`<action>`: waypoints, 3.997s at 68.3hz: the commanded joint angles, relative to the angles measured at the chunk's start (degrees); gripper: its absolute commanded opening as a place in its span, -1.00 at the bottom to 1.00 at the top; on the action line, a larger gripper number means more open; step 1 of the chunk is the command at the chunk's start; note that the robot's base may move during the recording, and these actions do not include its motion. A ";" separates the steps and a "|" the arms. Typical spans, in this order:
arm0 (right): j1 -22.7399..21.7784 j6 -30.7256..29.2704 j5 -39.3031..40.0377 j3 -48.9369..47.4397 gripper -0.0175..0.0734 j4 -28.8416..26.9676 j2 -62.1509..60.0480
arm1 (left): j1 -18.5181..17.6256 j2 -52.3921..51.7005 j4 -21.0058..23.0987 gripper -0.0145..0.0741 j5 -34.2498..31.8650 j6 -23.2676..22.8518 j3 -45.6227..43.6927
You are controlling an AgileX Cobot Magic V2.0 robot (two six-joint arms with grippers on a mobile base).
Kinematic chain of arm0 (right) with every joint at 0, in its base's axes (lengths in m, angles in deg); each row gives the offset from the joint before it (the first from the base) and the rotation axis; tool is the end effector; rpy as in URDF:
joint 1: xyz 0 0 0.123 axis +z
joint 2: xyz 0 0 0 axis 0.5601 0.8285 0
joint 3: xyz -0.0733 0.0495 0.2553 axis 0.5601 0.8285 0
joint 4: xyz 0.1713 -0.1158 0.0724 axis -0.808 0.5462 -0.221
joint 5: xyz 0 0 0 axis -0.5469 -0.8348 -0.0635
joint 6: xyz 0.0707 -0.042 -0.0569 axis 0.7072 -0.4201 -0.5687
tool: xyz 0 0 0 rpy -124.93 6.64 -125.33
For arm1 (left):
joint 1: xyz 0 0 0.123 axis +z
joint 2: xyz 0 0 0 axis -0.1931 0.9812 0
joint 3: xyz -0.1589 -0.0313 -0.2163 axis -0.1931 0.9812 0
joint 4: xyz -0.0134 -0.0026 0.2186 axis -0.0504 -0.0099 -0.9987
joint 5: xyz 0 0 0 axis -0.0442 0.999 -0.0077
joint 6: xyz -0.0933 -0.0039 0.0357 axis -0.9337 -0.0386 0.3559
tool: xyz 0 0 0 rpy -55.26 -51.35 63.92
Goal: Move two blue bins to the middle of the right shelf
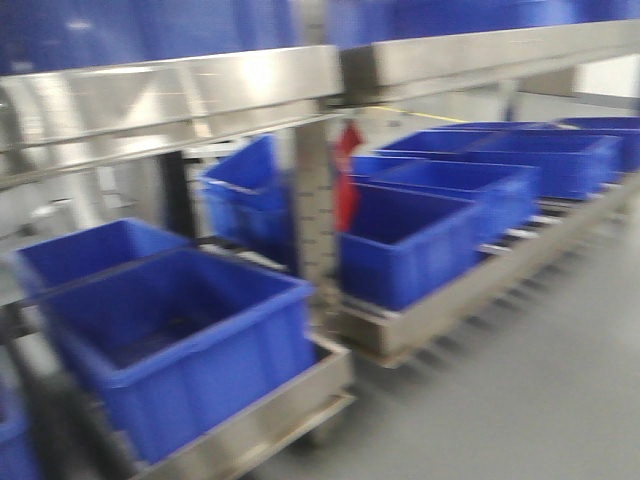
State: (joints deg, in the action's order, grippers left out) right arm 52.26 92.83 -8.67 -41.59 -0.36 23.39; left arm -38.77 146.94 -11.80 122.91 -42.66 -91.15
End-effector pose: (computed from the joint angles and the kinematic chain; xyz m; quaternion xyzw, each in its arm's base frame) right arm 0.2683 0.0944 0.4833 -0.0853 0.8396 0.1493 0.5152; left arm 0.2544 -0.1284 0.4933 0.1283 0.8066 -0.1587 0.5547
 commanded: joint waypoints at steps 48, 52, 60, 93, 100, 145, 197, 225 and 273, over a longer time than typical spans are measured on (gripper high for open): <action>-0.30 -0.95 1.46 -0.47 -0.95 0.51 -0.41 | 0.02 -1.17 1.30 -0.92 -3.91 0.12 -0.88; -0.30 -0.95 1.46 -0.47 -0.95 0.51 -0.41 | 0.02 -1.17 1.30 -0.92 -3.91 0.12 -0.88; -0.30 -0.95 1.46 -0.47 -0.95 0.51 -0.41 | 0.02 -1.17 1.30 -0.92 -3.91 0.12 -0.88; -0.30 -0.95 1.46 -0.47 -0.95 0.51 -0.41 | 0.02 -1.17 1.30 -0.92 -3.91 0.12 -0.88; -0.30 -0.95 1.46 -0.47 -0.95 0.51 -0.41 | 0.02 -1.17 1.30 -0.92 -3.91 0.12 -0.88; -0.30 -0.95 1.46 -0.47 -0.95 0.51 -0.41 | 0.02 -1.17 1.30 -0.92 -3.91 0.12 -0.88; -0.30 -0.95 1.46 -0.47 -0.95 0.51 -0.41 | 0.02 -1.17 1.30 -0.92 -3.91 0.12 -0.88; -0.30 -0.95 1.46 -0.47 -0.95 0.51 -0.41 | 0.02 -1.17 1.30 -0.92 -3.91 0.12 -0.88; -0.30 -0.95 -2.68 -0.36 -0.95 0.38 2.50 | 0.02 2.35 2.85 -0.92 7.17 0.23 -0.17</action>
State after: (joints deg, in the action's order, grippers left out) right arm 52.26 92.83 -12.48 -41.59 -0.59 24.64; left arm -38.77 148.12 -10.88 129.14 -42.56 -91.15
